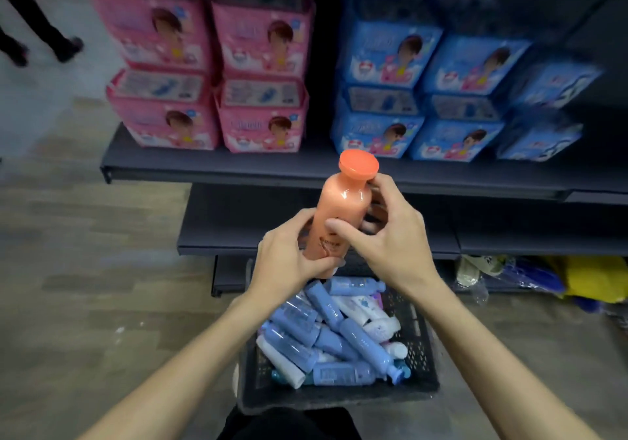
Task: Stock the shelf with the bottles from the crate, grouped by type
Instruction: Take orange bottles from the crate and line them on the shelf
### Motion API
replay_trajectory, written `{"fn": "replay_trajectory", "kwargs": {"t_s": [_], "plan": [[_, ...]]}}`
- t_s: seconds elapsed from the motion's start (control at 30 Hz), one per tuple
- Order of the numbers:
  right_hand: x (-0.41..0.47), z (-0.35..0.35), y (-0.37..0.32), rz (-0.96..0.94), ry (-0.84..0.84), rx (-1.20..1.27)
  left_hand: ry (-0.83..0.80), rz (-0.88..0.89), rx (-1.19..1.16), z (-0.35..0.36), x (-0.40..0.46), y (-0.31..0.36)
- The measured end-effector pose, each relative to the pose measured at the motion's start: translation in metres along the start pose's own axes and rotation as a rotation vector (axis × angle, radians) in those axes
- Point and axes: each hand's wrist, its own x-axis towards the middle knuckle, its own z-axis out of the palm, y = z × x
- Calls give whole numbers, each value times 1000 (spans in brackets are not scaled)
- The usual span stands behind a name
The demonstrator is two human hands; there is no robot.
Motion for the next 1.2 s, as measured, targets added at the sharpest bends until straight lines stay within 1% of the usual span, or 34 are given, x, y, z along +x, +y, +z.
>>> {"fn": "replay_trajectory", "kwargs": {"t_s": [0.2,0.3,0.47,0.67,0.8,0.93,1.13,1.2], "plan": [[30,-15,-77,-164,4,-50,118,136,-33,-53,18,51],[45,-22,-122,-259,-1,-100,198,215,-1,-86,25,82],[69,-29,-193,-404,23,-80,301,308,4,-139,35,134],[107,-28,-278,-553,5,-39,445,380,85,-213,45,188],[132,-20,-327,-642,8,-23,509,389,127,-262,55,215],[163,2,-362,-681,-5,-24,545,361,159,-304,72,226],[212,51,-379,-651,-35,-23,575,228,194,-356,103,212],[226,66,-380,-637,-38,-19,580,208,202,-367,113,205]]}}
